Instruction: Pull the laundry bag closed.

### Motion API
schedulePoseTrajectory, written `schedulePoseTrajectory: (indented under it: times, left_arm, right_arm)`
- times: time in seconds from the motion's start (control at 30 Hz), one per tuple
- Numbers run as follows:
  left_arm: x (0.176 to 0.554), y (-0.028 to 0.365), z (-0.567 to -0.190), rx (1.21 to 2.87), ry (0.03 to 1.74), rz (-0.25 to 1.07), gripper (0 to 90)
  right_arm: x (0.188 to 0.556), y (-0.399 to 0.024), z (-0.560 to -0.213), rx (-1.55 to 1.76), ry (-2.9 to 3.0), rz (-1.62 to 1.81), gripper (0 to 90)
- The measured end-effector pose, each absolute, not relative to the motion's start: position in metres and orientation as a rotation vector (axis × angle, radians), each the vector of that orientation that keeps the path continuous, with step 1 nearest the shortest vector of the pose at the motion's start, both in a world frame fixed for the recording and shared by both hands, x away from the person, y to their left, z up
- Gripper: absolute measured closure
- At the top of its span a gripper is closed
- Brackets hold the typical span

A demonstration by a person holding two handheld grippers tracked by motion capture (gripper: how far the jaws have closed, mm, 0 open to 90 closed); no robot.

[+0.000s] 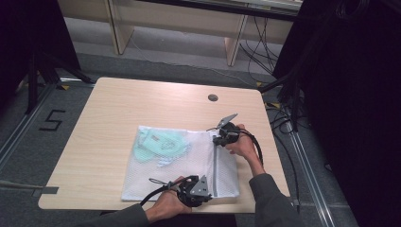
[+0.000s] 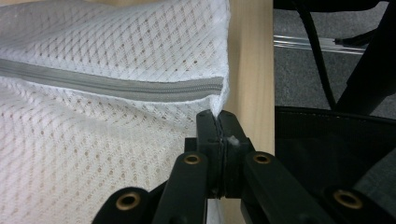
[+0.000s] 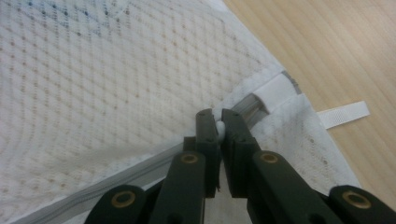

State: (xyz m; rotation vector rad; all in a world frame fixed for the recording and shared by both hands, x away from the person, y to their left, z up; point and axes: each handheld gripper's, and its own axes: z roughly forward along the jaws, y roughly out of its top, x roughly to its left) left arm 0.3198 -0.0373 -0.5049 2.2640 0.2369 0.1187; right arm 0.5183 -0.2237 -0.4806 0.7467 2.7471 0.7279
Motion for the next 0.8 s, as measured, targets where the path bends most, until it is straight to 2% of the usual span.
schedulePoseTrajectory:
  times: [0.8]
  left_arm:
    - [0.317,-0.038,-0.506,2.26,0.236,0.097,89.0]
  right_arm:
    - [0.531,-0.229,-0.484,0.8,2.705,0.741,86.6]
